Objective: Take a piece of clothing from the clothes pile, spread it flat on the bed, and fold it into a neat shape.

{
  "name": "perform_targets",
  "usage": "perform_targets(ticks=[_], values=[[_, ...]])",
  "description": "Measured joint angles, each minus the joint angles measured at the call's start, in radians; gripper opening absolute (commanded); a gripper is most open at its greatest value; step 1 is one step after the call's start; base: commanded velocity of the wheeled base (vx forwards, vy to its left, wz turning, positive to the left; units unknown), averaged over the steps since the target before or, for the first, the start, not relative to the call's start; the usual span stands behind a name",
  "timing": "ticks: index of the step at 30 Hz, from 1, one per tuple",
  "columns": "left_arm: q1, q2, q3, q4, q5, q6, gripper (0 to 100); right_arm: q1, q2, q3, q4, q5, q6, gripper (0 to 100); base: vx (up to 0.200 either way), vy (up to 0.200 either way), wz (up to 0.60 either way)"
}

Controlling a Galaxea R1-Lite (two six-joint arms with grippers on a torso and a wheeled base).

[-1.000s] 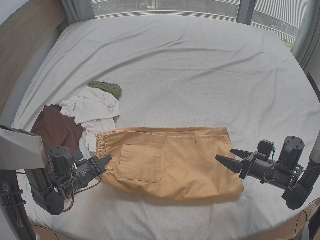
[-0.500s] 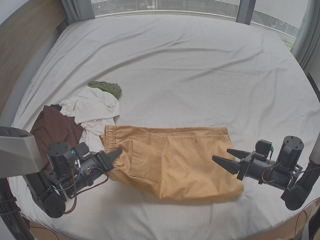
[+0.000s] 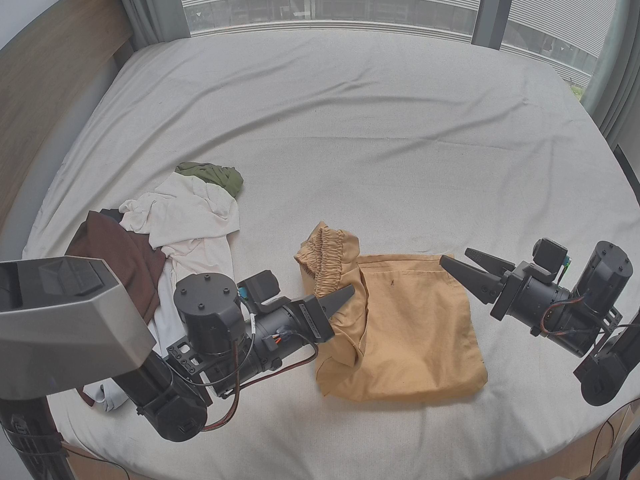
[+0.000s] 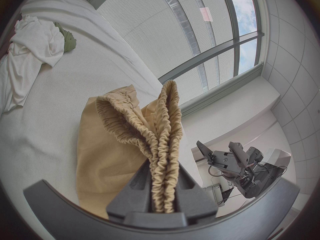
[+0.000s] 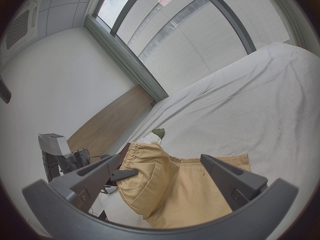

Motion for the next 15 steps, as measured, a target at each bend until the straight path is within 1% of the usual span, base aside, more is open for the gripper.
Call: perform_targets(ticks=[15], values=[[0.0,0.0,0.0,0.0,0.0,0.0,0,0.0,0.0,0.0,0.0,0.0,0.0,100,0.0,0.0,0.0]])
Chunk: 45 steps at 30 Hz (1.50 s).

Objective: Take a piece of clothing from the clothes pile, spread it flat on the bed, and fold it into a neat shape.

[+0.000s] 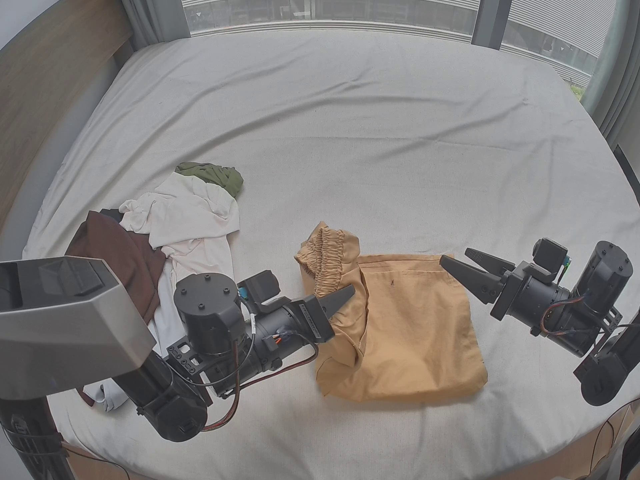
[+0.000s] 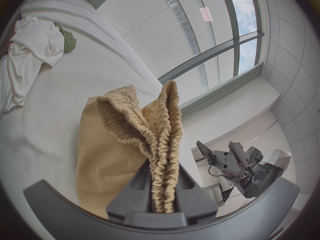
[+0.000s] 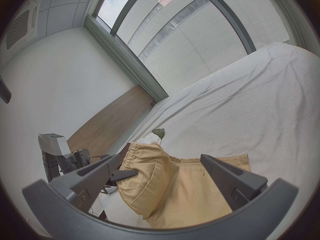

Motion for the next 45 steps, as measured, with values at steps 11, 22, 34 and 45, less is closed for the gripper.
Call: perform_targets(ticks=[11,22,34,45], values=[[0.0,0.0,0.0,0.0,0.0,0.0,0,0.0,0.0,0.0,0.0,0.0,0.0,100,0.0,0.0,0.0],[0.0,0.0,0.0,0.0,0.0,0.0,0,0.0,0.0,0.0,0.0,0.0,0.0,100,0.0,0.0,0.0],[0.0,0.0,0.0,0.0,0.0,0.0,0,0.0,0.0,0.0,0.0,0.0,0.0,100,0.0,0.0,0.0],[0.0,0.0,0.0,0.0,0.0,0.0,0,0.0,0.0,0.0,0.0,0.0,0.0,100,0.0,0.0,0.0]])
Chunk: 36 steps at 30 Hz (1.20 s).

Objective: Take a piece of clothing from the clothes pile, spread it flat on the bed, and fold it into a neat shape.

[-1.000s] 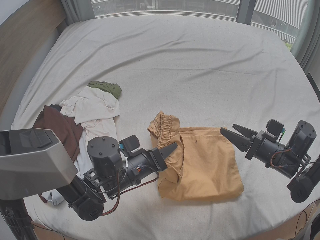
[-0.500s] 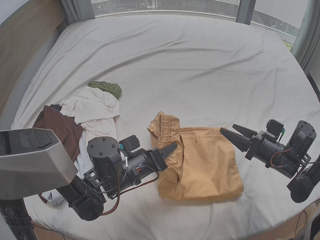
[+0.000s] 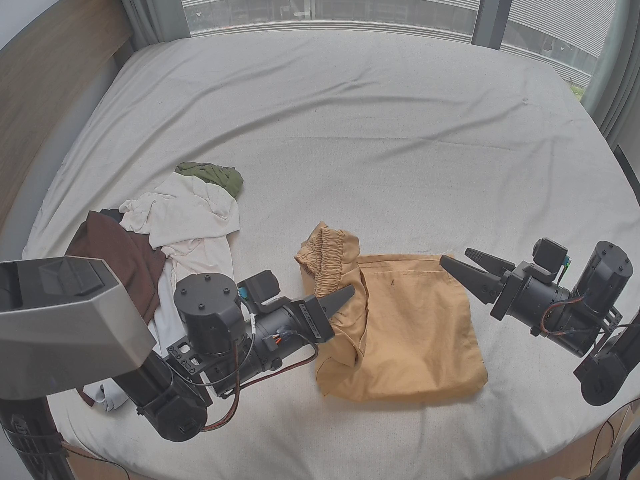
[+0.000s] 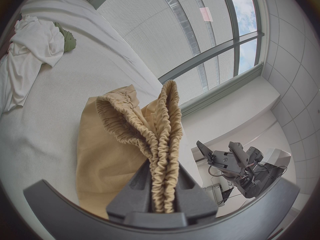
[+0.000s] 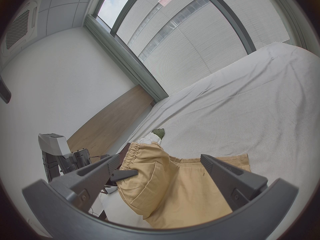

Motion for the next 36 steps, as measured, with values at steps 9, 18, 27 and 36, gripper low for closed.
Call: perform_targets(ticks=[9,18,27,36], values=[[0.0,0.0,0.0,0.0,0.0,0.0,0,0.0,0.0,0.0,0.0,0.0,0.0,100,0.0,0.0,0.0],[0.0,0.0,0.0,0.0,0.0,0.0,0,0.0,0.0,0.0,0.0,0.0,0.0,100,0.0,0.0,0.0],[0.0,0.0,0.0,0.0,0.0,0.0,0,0.0,0.0,0.0,0.0,0.0,0.0,100,0.0,0.0,0.0],[-0.076,-0.086,0.085,0.093,0.005,0.048,0,-0.003,0.034,0.04,-0.001,-0.004,-0.083,100,0.0,0.0,0.0]])
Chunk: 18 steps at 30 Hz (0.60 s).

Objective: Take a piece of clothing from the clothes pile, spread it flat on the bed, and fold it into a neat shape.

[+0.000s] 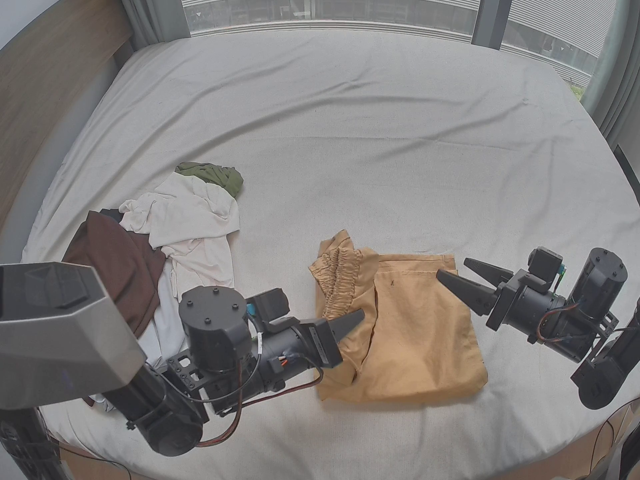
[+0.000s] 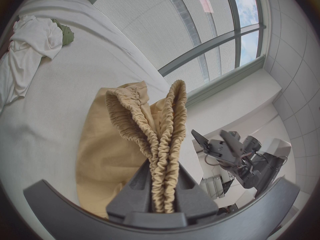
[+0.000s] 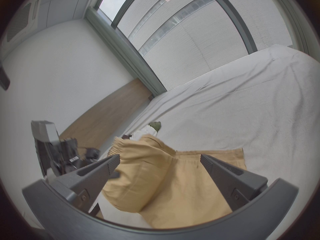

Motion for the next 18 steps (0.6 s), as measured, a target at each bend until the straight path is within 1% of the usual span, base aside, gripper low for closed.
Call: perform_targets(ticks=[4,8,12,18], values=[[-0.03,-0.099,0.091,0.029,0.001,0.024,0,-0.003,0.02,0.043,0.001,0.001,-0.093,100,0.0,0.0,0.0],[-0.044,-0.153,0.126,0.032,0.004,0.036,0,-0.004,0.034,0.06,0.0,0.0,-0.107,100,0.0,0.0,0.0],[-0.041,-0.157,0.092,0.029,0.011,0.044,0,-0.009,0.041,0.059,0.0,-0.001,-0.104,100,0.0,0.0,0.0],[-0.022,-0.103,-0.008,0.032,0.049,0.058,0,-0.028,0.043,0.03,0.0,-0.002,-0.099,100,0.0,0.0,0.0]])
